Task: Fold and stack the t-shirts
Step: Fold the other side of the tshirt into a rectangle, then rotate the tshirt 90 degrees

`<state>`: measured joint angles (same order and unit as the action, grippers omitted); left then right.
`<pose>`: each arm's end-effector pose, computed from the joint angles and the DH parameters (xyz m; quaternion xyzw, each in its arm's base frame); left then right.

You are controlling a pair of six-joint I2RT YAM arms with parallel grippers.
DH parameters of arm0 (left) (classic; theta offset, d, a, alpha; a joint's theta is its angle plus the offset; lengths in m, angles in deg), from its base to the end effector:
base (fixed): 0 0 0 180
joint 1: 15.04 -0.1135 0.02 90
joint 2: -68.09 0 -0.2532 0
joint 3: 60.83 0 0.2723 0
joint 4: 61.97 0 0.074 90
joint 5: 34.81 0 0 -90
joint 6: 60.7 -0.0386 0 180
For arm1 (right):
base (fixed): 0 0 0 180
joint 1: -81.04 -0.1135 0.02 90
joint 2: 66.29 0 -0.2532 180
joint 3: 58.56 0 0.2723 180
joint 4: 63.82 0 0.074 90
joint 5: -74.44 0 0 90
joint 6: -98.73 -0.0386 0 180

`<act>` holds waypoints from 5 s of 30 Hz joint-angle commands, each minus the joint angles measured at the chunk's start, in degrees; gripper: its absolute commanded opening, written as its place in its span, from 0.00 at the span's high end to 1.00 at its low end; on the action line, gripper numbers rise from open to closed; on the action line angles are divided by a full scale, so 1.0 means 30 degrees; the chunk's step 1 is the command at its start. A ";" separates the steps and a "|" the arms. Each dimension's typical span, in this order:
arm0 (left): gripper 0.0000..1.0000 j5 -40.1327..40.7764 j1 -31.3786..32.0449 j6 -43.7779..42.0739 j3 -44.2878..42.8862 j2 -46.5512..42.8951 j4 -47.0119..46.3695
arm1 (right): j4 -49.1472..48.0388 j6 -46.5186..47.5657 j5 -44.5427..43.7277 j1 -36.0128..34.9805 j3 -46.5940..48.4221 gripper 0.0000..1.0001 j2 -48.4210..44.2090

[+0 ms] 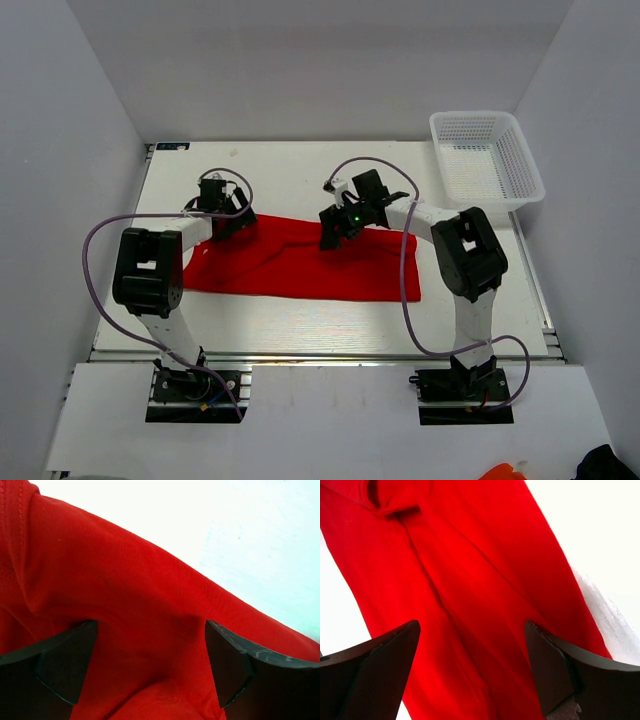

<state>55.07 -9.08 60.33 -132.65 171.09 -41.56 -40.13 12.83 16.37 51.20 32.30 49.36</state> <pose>0.3778 -0.0395 0.1310 -0.2046 0.9219 -0.1053 0.3116 0.3781 0.2404 0.1476 -0.3556 0.8314 0.3266 0.2749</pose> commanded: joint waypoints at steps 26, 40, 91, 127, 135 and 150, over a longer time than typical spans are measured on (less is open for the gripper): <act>0.01 0.1300 -0.0286 -0.1406 0.0623 0.0442 0.2068 | -0.0667 0.1533 -0.2612 -0.0188 -0.0326 0.10 -0.1994; 0.01 0.1827 -0.0286 -0.1582 0.0624 0.0266 0.2068 | 0.0097 0.2238 -0.1443 -0.0159 -0.0581 0.10 -0.0901; 0.01 0.2179 -0.0286 -0.1758 0.0307 0.0295 0.2244 | -0.1105 -0.7079 -0.9588 0.4528 -0.7059 0.55 -0.7090; 0.01 -1.1151 0.0358 -0.1524 -2.4954 1.7234 -0.7744 | -0.0838 -0.4032 -0.2702 0.4470 -1.0488 0.55 -1.2072; 0.01 -1.0329 0.0534 -0.2106 -2.3346 1.2665 -0.5146 | -0.2511 -0.4969 -0.2145 0.3709 -0.8380 0.21 -0.9319; 0.01 -0.4003 0.0534 -0.4717 -1.1815 0.7379 -0.0163 | -0.1749 -0.5759 -0.3961 0.1453 -0.6294 0.10 -0.3895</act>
<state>38.61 -7.42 48.57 -164.12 187.38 -50.50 -45.74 -3.00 5.92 56.49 13.72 37.08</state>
